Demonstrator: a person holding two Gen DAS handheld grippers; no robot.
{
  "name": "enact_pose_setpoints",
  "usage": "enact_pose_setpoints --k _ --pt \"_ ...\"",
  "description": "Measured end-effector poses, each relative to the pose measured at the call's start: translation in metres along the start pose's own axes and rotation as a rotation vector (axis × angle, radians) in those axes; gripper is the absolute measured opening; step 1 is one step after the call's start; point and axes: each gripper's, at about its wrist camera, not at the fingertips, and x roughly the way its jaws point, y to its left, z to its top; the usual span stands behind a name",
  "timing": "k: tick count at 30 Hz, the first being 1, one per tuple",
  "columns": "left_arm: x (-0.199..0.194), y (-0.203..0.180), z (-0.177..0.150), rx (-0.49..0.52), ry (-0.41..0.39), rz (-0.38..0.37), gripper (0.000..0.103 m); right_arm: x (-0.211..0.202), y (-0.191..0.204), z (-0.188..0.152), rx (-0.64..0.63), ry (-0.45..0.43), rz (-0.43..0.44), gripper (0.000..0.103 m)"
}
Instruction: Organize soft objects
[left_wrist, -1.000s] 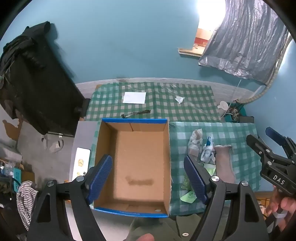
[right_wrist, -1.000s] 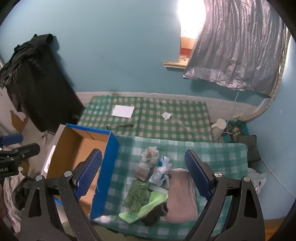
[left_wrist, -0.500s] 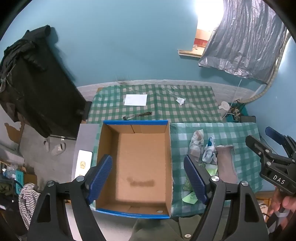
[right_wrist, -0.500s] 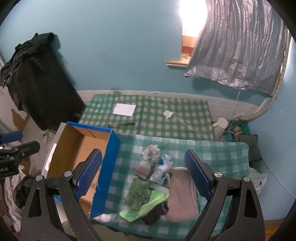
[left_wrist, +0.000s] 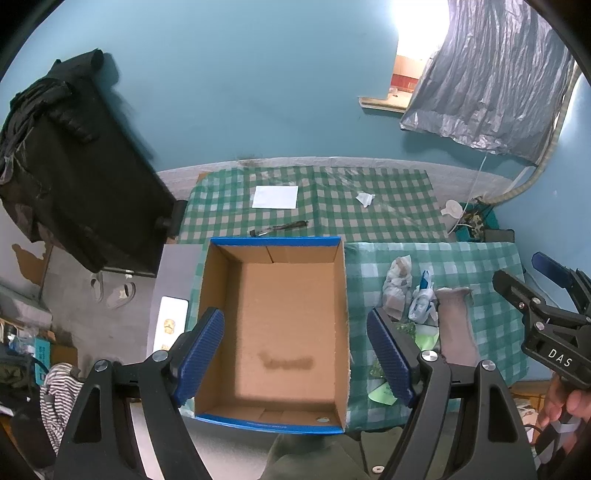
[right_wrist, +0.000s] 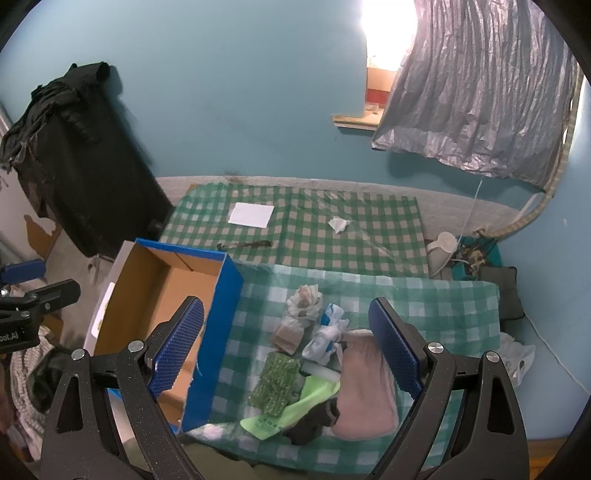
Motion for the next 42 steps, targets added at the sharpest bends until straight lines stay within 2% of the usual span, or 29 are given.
enact_pose_setpoints --k 42 --pt "0.003 -0.001 -0.010 -0.003 0.013 -0.002 0.081 0.008 0.002 -0.006 -0.002 0.020 0.016 0.091"
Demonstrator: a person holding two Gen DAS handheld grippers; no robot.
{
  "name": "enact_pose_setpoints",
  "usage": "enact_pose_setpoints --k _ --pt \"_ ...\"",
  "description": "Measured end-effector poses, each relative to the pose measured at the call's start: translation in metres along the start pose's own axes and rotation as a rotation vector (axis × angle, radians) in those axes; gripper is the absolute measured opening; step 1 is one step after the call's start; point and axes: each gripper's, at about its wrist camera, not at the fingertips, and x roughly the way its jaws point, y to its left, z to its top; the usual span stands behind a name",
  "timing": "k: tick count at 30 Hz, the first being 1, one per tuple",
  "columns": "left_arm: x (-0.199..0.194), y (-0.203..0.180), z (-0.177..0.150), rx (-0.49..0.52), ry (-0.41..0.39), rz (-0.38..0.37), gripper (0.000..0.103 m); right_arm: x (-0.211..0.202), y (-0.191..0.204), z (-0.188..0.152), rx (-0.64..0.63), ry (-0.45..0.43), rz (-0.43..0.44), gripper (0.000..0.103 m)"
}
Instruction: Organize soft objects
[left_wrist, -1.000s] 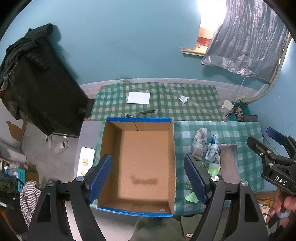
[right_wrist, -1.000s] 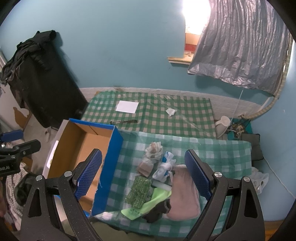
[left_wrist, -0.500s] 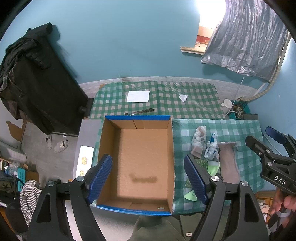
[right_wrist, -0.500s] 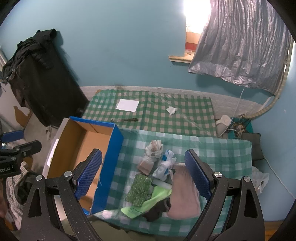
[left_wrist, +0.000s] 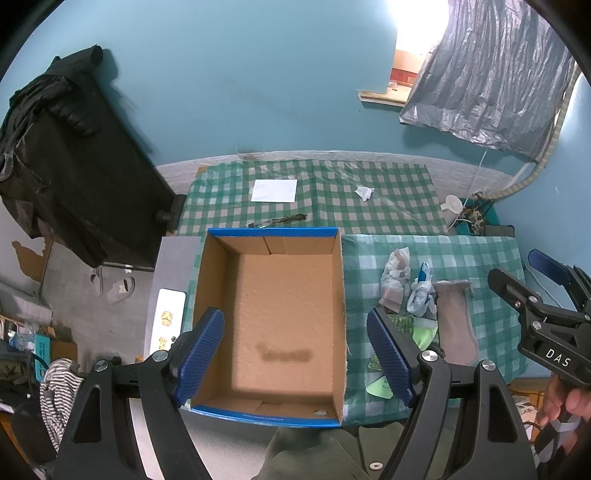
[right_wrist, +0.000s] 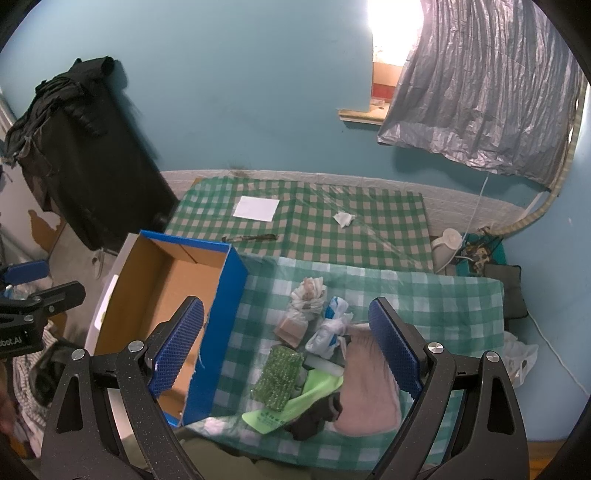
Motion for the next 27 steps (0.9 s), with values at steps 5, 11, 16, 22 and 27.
enact_pose_setpoints --k 5,11,16,22,27 --pt "0.000 0.000 0.000 0.000 0.001 0.000 0.081 0.001 0.001 -0.002 -0.001 0.002 0.002 0.091" --pt "0.000 0.000 0.000 0.000 0.001 0.000 0.081 0.002 0.002 -0.003 -0.001 0.004 0.002 0.091" --pt "0.000 -0.003 -0.002 -0.001 0.001 0.000 0.081 0.003 0.001 -0.002 -0.002 0.004 0.002 0.091" --pt "0.000 -0.014 -0.006 0.001 0.004 -0.012 0.081 0.004 0.000 -0.004 -0.004 0.009 0.001 0.091" --pt "0.003 -0.023 -0.002 0.014 0.011 -0.027 0.081 0.007 -0.003 -0.012 0.014 0.010 0.014 0.091"
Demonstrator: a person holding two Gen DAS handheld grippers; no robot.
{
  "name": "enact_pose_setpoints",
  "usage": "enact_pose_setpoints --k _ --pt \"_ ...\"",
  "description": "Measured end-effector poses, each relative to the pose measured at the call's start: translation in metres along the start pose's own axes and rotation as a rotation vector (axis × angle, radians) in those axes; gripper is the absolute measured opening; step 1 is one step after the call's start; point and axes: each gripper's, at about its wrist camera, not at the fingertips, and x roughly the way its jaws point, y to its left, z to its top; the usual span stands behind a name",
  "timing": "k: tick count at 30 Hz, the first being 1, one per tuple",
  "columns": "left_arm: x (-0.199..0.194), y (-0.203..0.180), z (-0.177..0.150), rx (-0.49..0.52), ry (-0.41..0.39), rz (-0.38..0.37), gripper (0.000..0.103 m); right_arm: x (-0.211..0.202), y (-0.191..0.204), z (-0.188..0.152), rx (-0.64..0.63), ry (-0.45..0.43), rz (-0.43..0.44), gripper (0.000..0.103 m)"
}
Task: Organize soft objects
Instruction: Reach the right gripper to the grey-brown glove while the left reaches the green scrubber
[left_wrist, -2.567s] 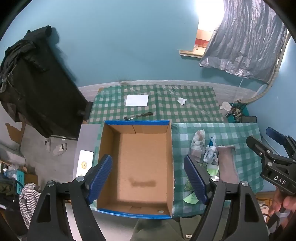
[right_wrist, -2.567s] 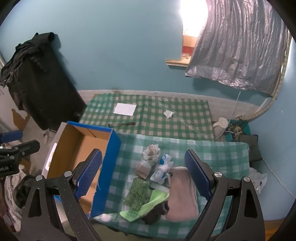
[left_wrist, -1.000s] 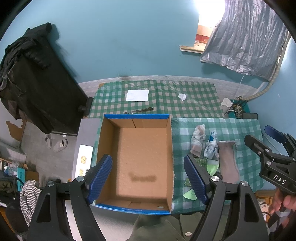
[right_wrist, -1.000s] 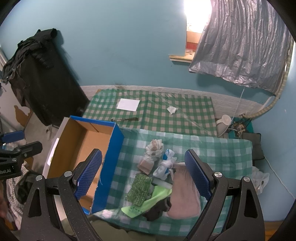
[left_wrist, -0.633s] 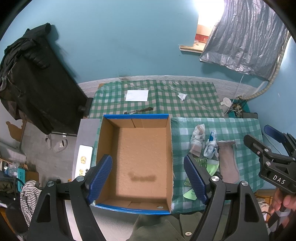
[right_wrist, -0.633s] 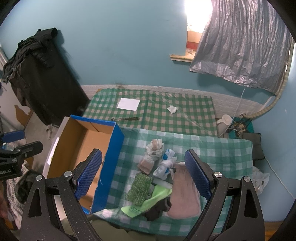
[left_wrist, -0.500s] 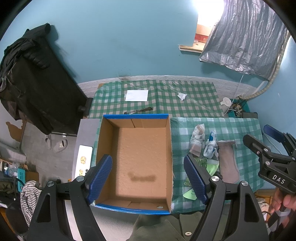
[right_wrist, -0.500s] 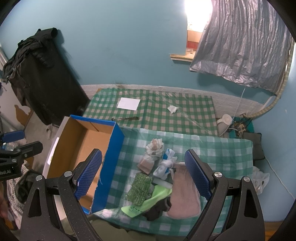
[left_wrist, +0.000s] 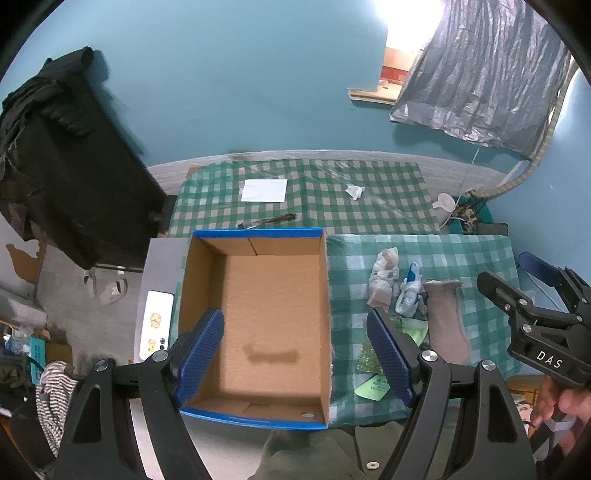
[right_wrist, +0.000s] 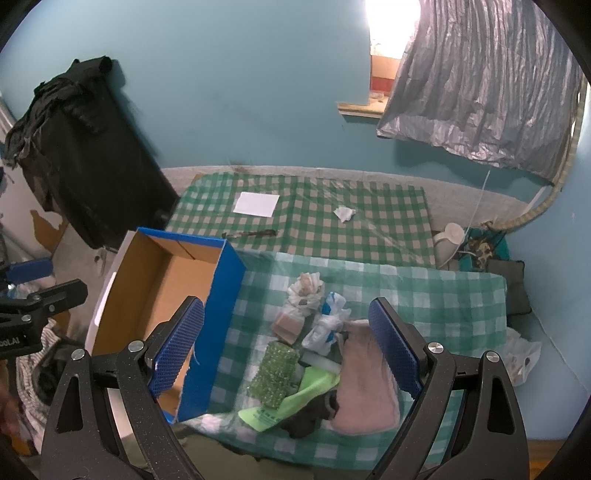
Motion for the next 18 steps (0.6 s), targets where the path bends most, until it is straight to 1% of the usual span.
enact_pose_setpoints --k 3,7,18 --pt "0.005 -0.002 0.006 0.010 0.008 -0.008 0.081 0.002 -0.007 -0.007 0.003 0.009 -0.003 0.091" --pt "0.013 -0.005 0.009 0.017 0.020 -0.019 0.081 0.005 -0.028 -0.003 0.007 0.026 -0.020 0.091" --pt "0.053 -0.031 0.005 0.074 0.108 -0.014 0.081 0.028 -0.079 -0.015 0.033 0.106 -0.055 0.091"
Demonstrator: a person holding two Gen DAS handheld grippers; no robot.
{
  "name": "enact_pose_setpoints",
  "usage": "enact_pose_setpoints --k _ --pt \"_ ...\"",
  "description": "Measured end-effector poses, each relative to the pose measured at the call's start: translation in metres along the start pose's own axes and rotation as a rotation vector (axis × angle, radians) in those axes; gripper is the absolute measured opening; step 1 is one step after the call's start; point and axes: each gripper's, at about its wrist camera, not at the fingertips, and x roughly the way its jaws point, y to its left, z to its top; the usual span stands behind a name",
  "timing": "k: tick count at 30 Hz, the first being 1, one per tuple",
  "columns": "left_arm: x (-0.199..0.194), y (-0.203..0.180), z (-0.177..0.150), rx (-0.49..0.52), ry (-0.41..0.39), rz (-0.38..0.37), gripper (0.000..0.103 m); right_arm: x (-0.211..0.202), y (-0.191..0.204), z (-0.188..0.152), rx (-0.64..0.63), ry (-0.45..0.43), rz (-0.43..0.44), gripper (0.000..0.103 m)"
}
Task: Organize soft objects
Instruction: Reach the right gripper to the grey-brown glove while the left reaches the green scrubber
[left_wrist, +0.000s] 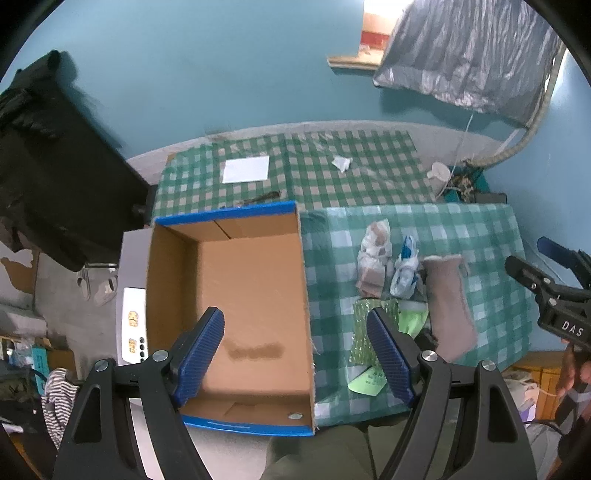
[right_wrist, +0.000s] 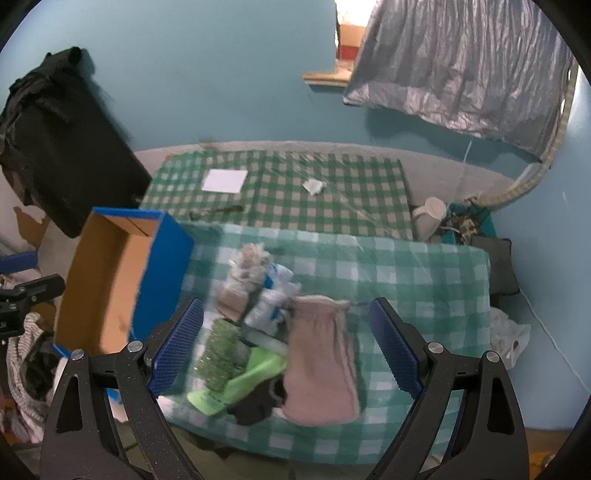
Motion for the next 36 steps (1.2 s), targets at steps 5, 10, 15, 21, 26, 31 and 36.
enact_pose_setpoints --k 5,10,15,21,26,31,36 --pt "0.022 -0.015 -0.003 0.009 0.056 -0.009 0.081 0.018 -0.015 -0.009 0.006 0.046 -0.016 0.091" --pt "0.040 -0.036 -0.008 0.050 0.081 -0.002 0.081 0.036 -0.023 -0.018 -0.014 0.096 -0.020 0.090" --pt "0.062 -0.050 -0.010 0.063 0.110 -0.009 0.081 0.059 -0.027 -0.027 -0.039 0.144 -0.019 0.090" --pt "0.085 -0.060 -0.014 0.081 0.145 -0.001 0.081 0.091 -0.036 -0.041 -0.039 0.211 -0.014 0.091" --pt "0.099 -0.067 -0.018 0.088 0.167 -0.010 0.081 0.116 -0.042 -0.051 -0.048 0.259 -0.001 0.090" --pt "0.115 -0.071 -0.022 0.071 0.198 -0.029 0.081 0.140 -0.052 -0.059 -0.053 0.296 0.004 0.090" --pt "0.131 -0.071 -0.028 0.044 0.222 -0.049 0.081 0.156 -0.056 -0.064 -0.081 0.314 0.017 0.090"
